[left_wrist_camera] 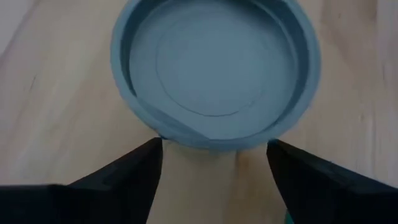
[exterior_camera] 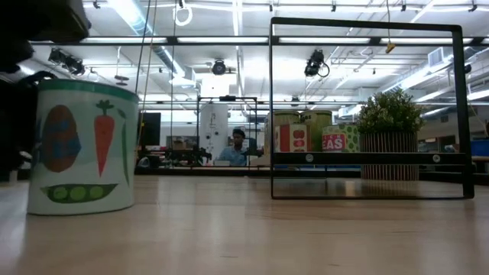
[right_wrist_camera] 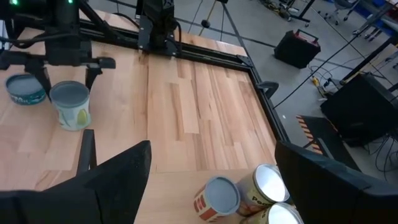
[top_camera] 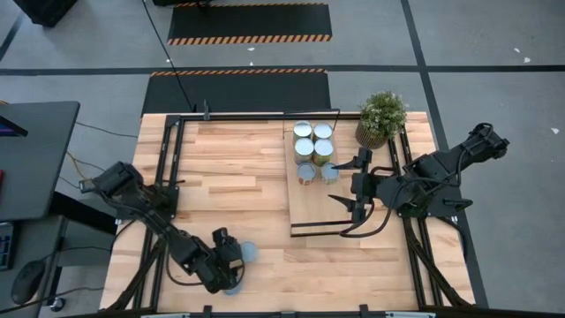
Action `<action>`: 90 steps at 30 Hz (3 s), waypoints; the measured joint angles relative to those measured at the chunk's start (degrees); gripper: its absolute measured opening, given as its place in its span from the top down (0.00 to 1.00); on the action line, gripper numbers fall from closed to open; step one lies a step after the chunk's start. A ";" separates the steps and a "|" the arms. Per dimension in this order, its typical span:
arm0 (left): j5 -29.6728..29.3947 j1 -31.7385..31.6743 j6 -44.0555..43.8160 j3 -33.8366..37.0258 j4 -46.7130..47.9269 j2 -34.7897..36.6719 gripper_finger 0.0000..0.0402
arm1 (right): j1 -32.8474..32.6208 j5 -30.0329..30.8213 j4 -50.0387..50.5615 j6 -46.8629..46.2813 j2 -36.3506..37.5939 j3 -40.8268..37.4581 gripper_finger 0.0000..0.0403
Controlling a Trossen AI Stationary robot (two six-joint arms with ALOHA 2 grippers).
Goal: Pick and place cans onto a shelf
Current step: Put the canned mixed vegetables on the shelf
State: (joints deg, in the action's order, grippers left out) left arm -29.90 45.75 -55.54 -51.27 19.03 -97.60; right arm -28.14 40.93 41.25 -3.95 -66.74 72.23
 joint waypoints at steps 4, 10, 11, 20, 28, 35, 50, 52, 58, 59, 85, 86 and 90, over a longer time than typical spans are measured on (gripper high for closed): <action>0.16 -1.72 2.86 0.00 -3.00 -1.48 0.18 | 0.00 0.00 -0.01 -0.19 -0.13 0.00 0.13; 2.07 -4.65 8.33 0.00 -5.88 -1.76 0.02 | 0.02 -0.08 1.11 -0.45 -1.16 0.00 0.13; 2.00 -4.96 9.19 0.00 -6.62 -1.76 0.02 | 0.04 -0.08 1.16 -0.44 -1.36 0.00 0.13; 4.00 -7.13 12.78 0.00 -9.29 -1.76 0.10 | 0.07 -0.09 1.29 -0.44 -1.55 0.00 0.13; 8.52 -11.53 13.74 -1.12 -7.12 -1.41 0.27 | 0.07 -0.07 1.38 -0.44 -1.54 0.00 0.13; 9.50 -16.84 21.51 -8.93 4.43 -1.33 0.30 | 0.07 -0.04 2.38 -1.03 -1.53 0.00 0.13; 15.04 -34.75 48.62 -21.94 12.76 -1.21 0.29 | -0.02 -0.02 2.29 0.28 -1.51 -0.02 0.13; 18.23 -36.57 50.58 -21.94 9.74 -1.36 0.29 | -0.02 -0.04 2.27 0.79 -1.51 0.00 0.13; 26.22 -40.25 53.47 -21.97 0.61 -3.73 0.29 | -0.02 -0.04 2.01 0.31 -1.51 -0.01 0.13; 27.26 -40.70 53.49 -21.97 -0.51 -4.10 0.29 | -0.02 -0.03 1.80 -0.08 -1.51 0.00 0.13; 31.69 -44.80 56.24 -21.92 -14.10 -12.86 0.28 | -1.05 -0.09 -1.09 -0.64 -1.46 -0.02 0.13; 31.66 -44.57 56.63 -21.92 -14.50 -12.86 0.27 | -1.05 -0.09 -1.09 -0.59 -1.46 -0.02 0.13; 29.84 -43.88 57.76 -21.92 -15.54 -12.98 0.19 | -1.07 -0.11 -1.38 -0.52 -1.46 -0.02 0.13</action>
State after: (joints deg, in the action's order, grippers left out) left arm -0.07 1.86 2.23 -73.19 3.49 -110.58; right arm -29.21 40.82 39.87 -4.46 -68.20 72.20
